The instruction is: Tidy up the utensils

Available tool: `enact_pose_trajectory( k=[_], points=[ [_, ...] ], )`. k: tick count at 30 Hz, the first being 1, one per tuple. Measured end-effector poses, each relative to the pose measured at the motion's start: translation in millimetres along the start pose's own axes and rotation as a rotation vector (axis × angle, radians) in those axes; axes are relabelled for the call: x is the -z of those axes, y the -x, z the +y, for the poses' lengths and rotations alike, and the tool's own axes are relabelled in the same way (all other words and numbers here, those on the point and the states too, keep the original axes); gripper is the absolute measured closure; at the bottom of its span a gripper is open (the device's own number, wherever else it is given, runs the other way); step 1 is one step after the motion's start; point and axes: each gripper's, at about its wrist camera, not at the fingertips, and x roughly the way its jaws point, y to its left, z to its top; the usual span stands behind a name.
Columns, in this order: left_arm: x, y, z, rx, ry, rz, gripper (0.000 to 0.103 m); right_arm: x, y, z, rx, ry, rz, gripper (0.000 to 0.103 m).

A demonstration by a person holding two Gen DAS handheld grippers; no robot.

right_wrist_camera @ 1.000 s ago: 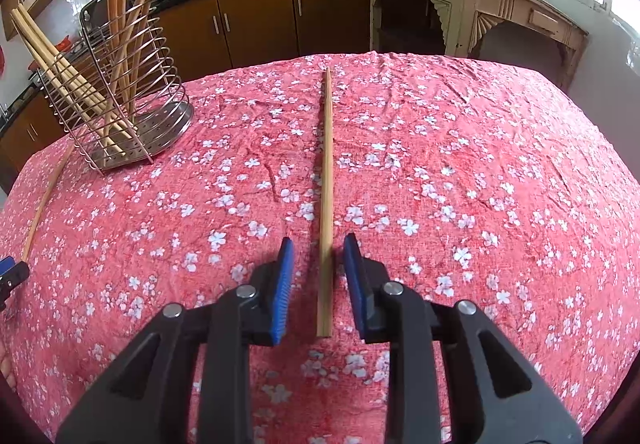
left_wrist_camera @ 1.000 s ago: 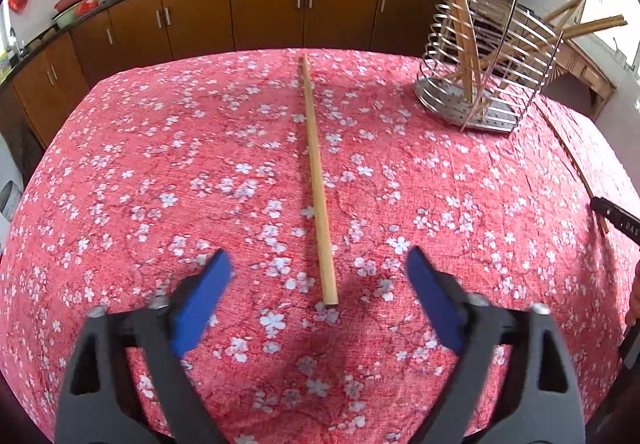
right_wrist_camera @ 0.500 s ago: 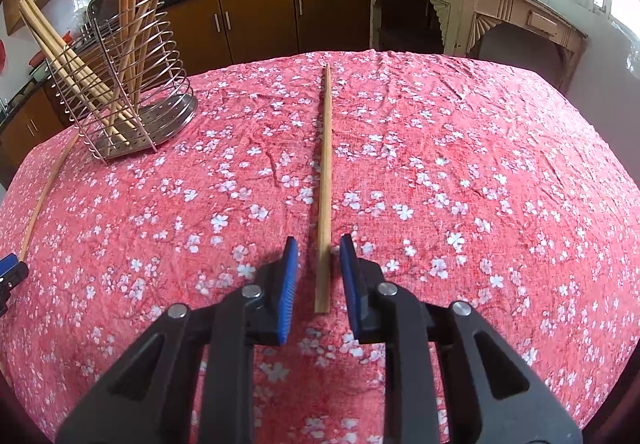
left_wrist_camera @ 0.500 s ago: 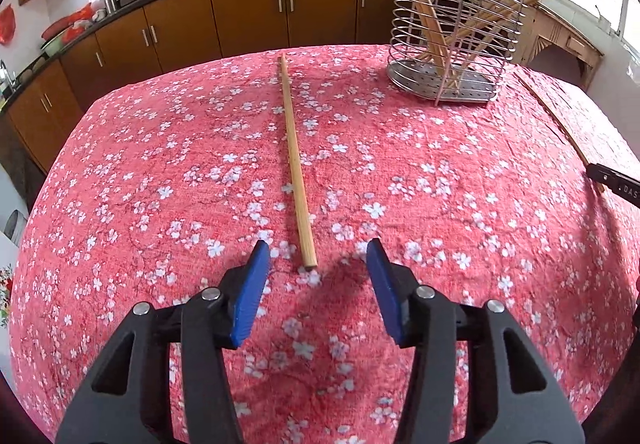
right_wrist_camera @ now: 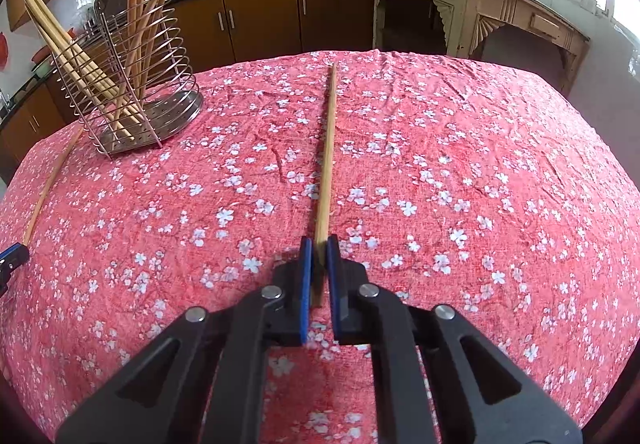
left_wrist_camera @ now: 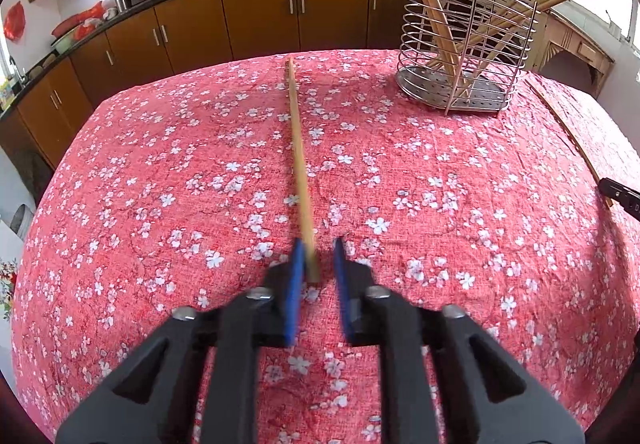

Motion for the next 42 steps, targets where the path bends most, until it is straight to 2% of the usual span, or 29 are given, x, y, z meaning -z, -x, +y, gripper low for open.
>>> enact_pose_trajectory(
  k=[5,9,12,16,20,24,28,32,36,40,42],
  points=[
    [2.5,3.0,2.4,0.01,0.008,0.006,0.096,0.1,1.8,-3.2,-0.005,-0.014,-0.004,0.095],
    [8.4,13.7,15.2,0.015,0.026,-0.001,0.096,3.7,15.9,-8.8,0.014,-0.009,-0.051,0.095],
    [10.2,29.8,23.5,0.012,0.029,-0.041,0.096,3.2,39.1,-12.7,0.039,0.008,-0.126,0.095],
    [5.1,60.2,30.8,0.001,0.032,-0.136,0.096,-3.7,69.9,-21.0,0.049,0.001,-0.213,0.095],
    [-4.8,81.2,34.1,0.002,0.048,-0.203,0.096,-12.1,94.2,-23.1,0.042,0.007,-0.262,0.095],
    [-11.6,92.2,35.6,0.005,0.059,-0.241,0.096,-12.5,90.8,-18.4,0.048,0.053,-0.207,0.095],
    [-11.8,89.1,35.2,0.008,0.06,-0.234,0.096,1.2,55.6,-16.4,0.04,0.057,-0.093,0.095],
    [-8.6,85.2,34.5,0.01,0.063,-0.223,0.096,10.8,25.6,-18.5,0.042,0.052,-0.02,0.095],
    [-8.1,85.5,36.7,0.007,0.062,-0.222,0.096,19.0,20.2,-18.7,0.034,0.055,0.007,0.094],
    [-9.6,83.8,36.2,0.008,0.064,-0.221,0.096,27.3,23.9,-15.4,0.036,0.066,0.005,0.084],
    [-9.5,84.2,35.4,0.008,0.063,-0.222,0.096,33.0,27.5,-14.1,0.043,0.08,-0.004,0.085]
  ],
)
